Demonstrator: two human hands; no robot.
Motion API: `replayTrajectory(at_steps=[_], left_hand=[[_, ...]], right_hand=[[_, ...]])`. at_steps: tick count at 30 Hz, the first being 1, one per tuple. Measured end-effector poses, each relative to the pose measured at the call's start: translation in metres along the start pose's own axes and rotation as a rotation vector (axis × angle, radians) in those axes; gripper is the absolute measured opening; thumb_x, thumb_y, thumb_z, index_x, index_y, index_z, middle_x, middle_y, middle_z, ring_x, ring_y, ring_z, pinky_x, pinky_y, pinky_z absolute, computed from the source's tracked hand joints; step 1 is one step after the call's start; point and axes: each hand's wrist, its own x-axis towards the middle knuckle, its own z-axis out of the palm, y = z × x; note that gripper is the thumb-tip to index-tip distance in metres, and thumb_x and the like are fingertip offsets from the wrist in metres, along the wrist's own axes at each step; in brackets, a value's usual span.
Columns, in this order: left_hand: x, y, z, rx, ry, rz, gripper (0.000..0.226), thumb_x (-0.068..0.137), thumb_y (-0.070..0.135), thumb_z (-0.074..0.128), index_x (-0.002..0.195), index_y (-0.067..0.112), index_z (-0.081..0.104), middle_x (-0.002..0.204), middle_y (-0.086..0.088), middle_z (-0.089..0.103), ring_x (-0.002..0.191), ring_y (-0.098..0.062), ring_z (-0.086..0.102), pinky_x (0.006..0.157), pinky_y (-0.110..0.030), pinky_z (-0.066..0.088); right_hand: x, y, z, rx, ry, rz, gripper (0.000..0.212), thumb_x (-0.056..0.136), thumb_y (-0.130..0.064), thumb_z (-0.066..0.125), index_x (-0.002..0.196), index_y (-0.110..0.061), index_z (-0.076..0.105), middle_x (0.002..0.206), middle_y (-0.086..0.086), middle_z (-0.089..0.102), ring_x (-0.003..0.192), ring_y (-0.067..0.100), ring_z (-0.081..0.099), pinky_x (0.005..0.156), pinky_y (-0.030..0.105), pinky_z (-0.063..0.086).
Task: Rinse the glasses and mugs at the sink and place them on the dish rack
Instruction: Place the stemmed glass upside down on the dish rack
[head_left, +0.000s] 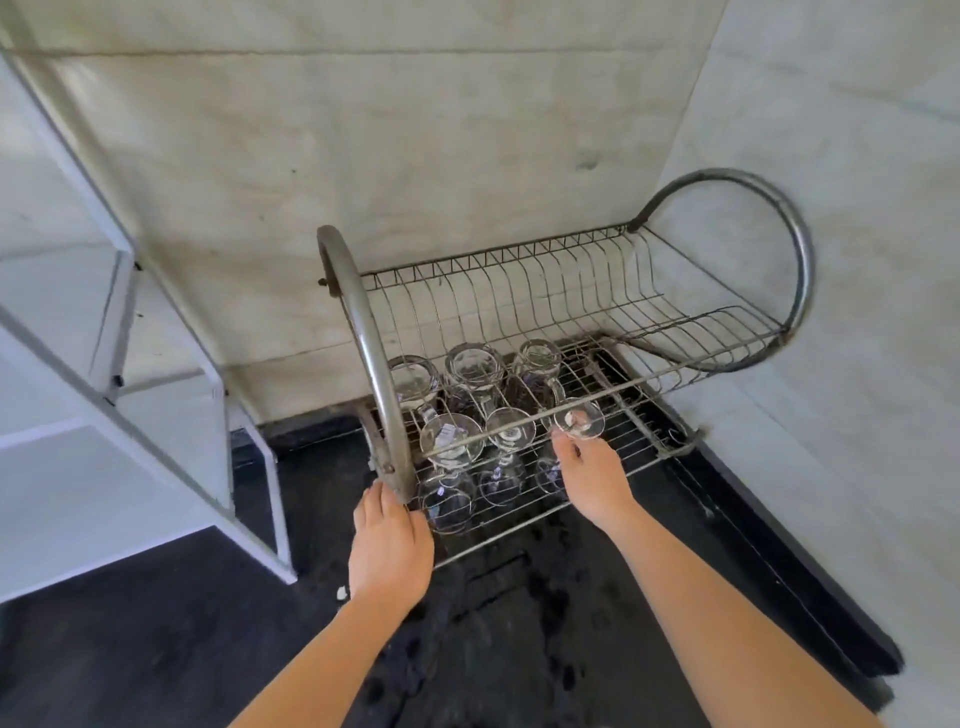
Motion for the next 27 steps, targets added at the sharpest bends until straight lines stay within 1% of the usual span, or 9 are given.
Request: replayTrajectory(at_steps=[3, 5, 8, 13, 16, 18, 20, 23, 27], left_hand=[[0.004, -0.003, 0.001, 0.058, -0.095, 0.015, 0.039, 0.096, 0.013, 0.028, 0.114, -0.01, 0.053, 0.132, -0.025, 0.044, 0.123, -0.039, 0.034, 0.107, -0.042, 0.029], [0.004, -0.001, 0.0, 0.085, -0.126, 0.016, 0.039, 0.097, 0.012, 0.026, 0.111, -0.009, 0.055, 0.131, -0.025, 0.044, 0.122, -0.039, 0.035, 0.107, -0.043, 0.029], [0.007, -0.003, 0.004, 0.058, -0.131, -0.023, 0.043, 0.096, 0.015, 0.025, 0.118, -0.015, 0.048, 0.132, -0.025, 0.043, 0.123, -0.037, 0.034, 0.107, -0.043, 0.03], [0.006, -0.005, 0.006, -0.05, -0.135, -0.059, 0.043, 0.098, 0.019, 0.026, 0.126, -0.01, 0.044, 0.137, -0.022, 0.041, 0.129, -0.034, 0.032, 0.111, -0.043, 0.028], [0.004, -0.002, 0.002, -0.059, -0.149, -0.045, 0.042, 0.099, 0.019, 0.026, 0.131, -0.005, 0.041, 0.141, -0.021, 0.038, 0.132, -0.032, 0.03, 0.112, -0.043, 0.028], [0.003, -0.001, 0.0, -0.034, -0.151, -0.032, 0.043, 0.1, 0.018, 0.025, 0.131, -0.006, 0.042, 0.142, -0.021, 0.037, 0.133, -0.032, 0.03, 0.113, -0.042, 0.027], [0.003, -0.002, -0.001, -0.033, -0.151, -0.06, 0.044, 0.099, 0.017, 0.023, 0.127, -0.008, 0.046, 0.139, -0.021, 0.039, 0.131, -0.033, 0.031, 0.113, -0.042, 0.026], [0.005, -0.005, 0.002, -0.069, -0.142, -0.107, 0.044, 0.096, 0.014, 0.021, 0.123, -0.008, 0.048, 0.136, -0.024, 0.043, 0.129, -0.036, 0.033, 0.112, -0.043, 0.027], [-0.005, 0.003, -0.01, -0.02, -0.027, -0.082, 0.044, 0.099, 0.023, 0.03, 0.135, 0.001, 0.042, 0.142, -0.019, 0.04, 0.133, -0.034, 0.033, 0.109, -0.043, 0.03]], right_hand=[[0.012, 0.002, 0.005, 0.03, 0.012, 0.025, 0.038, 0.104, -0.026, 0.038, 0.082, -0.005, 0.06, 0.05, -0.006, 0.034, 0.042, 0.005, 0.032, 0.041, 0.02, 0.026], [0.017, 0.003, 0.008, 0.021, 0.016, 0.037, 0.044, 0.103, -0.028, 0.038, 0.065, -0.01, 0.048, 0.05, -0.005, 0.035, 0.044, 0.009, 0.032, 0.042, 0.02, 0.023], [0.019, 0.004, 0.009, -0.001, 0.005, 0.037, 0.046, 0.103, -0.03, 0.038, 0.059, -0.016, 0.035, 0.051, -0.006, 0.033, 0.042, 0.008, 0.028, 0.039, 0.018, 0.024], [0.021, 0.001, 0.009, -0.055, -0.03, 0.025, 0.043, 0.102, -0.039, 0.036, 0.075, -0.006, 0.046, 0.052, -0.003, 0.028, 0.045, 0.012, 0.025, 0.043, 0.021, 0.019], [0.022, -0.001, 0.01, -0.067, -0.041, 0.066, 0.042, 0.102, -0.039, 0.038, 0.082, -0.004, 0.052, 0.055, -0.002, 0.036, 0.047, 0.014, 0.033, 0.046, 0.025, 0.025], [0.021, -0.001, 0.011, -0.069, -0.024, 0.076, 0.042, 0.101, -0.037, 0.04, 0.099, 0.002, 0.058, 0.06, -0.002, 0.045, 0.052, 0.014, 0.041, 0.051, 0.027, 0.031], [0.018, -0.002, 0.01, -0.069, 0.002, 0.074, 0.039, 0.1, -0.036, 0.044, 0.114, -0.001, 0.056, 0.077, -0.002, 0.055, 0.065, 0.014, 0.048, 0.062, 0.029, 0.035], [0.009, -0.002, 0.009, -0.027, 0.054, 0.084, 0.043, 0.098, -0.034, 0.049, 0.132, -0.007, 0.049, 0.124, 0.008, 0.058, 0.104, 0.024, 0.054, 0.081, 0.027, 0.036], [-0.007, 0.0, 0.006, -0.003, 0.075, 0.096, 0.052, 0.097, -0.032, 0.053, 0.141, -0.008, 0.04, 0.143, 0.008, 0.045, 0.129, 0.025, 0.045, 0.099, 0.03, 0.036]])
